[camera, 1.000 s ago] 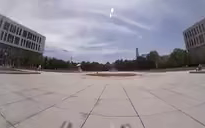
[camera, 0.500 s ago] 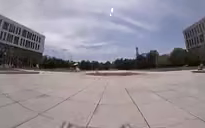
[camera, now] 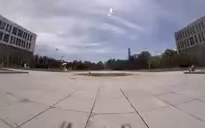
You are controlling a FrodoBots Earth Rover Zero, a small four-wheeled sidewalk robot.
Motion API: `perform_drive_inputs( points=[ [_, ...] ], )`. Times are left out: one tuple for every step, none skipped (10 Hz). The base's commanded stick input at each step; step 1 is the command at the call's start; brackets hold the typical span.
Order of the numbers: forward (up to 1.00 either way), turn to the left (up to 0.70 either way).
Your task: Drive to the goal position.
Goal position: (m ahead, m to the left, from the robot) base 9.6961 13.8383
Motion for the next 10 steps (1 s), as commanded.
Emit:
perform_drive_inputs(
  points=[
    [0.70,0.00],
    [0.70,0.00],
    [0.70,0.00],
    [0.70,0.00],
    [0.70,0.00],
    [0.70,0.00],
    [0.70,0.00],
    [0.70,0.00],
    [0.70,0.00],
    [0.70,0.00]
  ],
)
